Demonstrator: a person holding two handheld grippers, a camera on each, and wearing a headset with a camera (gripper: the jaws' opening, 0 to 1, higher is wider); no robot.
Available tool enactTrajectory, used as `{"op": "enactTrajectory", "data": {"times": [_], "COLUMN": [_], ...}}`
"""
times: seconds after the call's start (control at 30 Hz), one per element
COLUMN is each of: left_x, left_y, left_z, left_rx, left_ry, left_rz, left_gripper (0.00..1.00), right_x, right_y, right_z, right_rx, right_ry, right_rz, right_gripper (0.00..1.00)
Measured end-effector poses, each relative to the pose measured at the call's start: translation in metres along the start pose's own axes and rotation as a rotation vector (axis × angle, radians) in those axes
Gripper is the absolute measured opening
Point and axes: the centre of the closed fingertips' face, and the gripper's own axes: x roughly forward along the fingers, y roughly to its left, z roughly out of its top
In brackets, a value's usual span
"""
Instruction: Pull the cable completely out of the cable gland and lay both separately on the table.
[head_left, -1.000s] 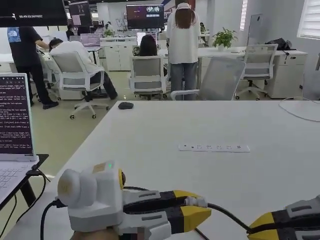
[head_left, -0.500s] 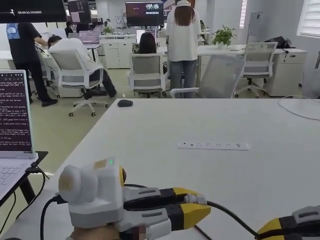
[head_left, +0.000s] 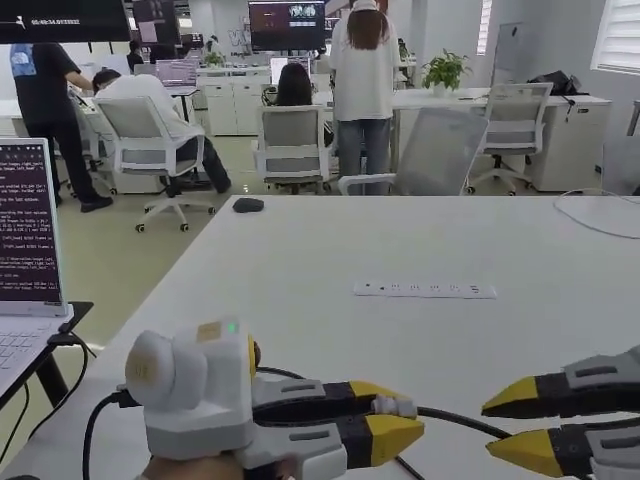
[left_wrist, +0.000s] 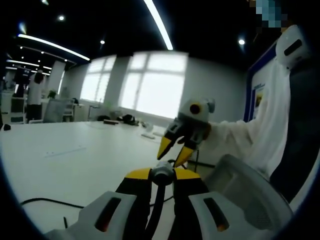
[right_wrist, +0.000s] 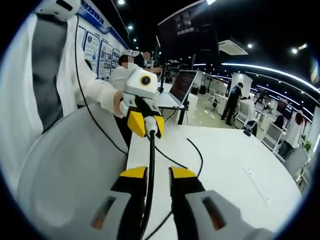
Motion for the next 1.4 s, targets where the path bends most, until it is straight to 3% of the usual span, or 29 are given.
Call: {"op": "enactTrajectory", "data": {"times": [0.2, 0.93, 1.17, 1.23, 1.27, 1.33, 1.4], "left_x": [0.001, 0.003, 0.003, 0.004, 0.004, 0.003, 0.002], "left_y": [-0.001, -0.001, -0.001, -0.002, -0.002, -0.001, -0.001], "left_z": [-0.002, -0.006, -0.008, -0.005, -0.007, -0.005, -0.002], "left_rx": [0.001, 0.004, 0.014, 0.012, 0.019, 0.015, 0.005], "left_ry": [0.010, 0.025, 0.035, 0.021, 0.034, 0.017, 0.002], "left_rz": [-0.004, 0.000, 0.005, 0.002, 0.001, 0.007, 0.004], "left_gripper": [0.17, 0.17, 0.17, 0.17, 0.17, 0.17, 0.17], "right_x": [0.013, 0.025, 0.027, 0.028, 0.028, 0.026, 0.025], "right_y": [0.003, 0.003, 0.004, 0.004, 0.005, 0.003, 0.003], "right_z": [0.017, 0.016, 0.014, 0.002, 0.006, 0.011, 0.013], "right_rx": [-0.019, 0.046, 0.055, 0.034, 0.034, -0.008, 0.029], "right_ry": [-0.042, -0.073, -0.061, 0.002, -0.021, -0.044, -0.056], "right_rz": [0.029, 0.067, 0.065, 0.059, 0.063, 0.039, 0.046], "right_gripper": [0.15, 0.03, 0.03, 0.03, 0.03, 0.03, 0.03]}}
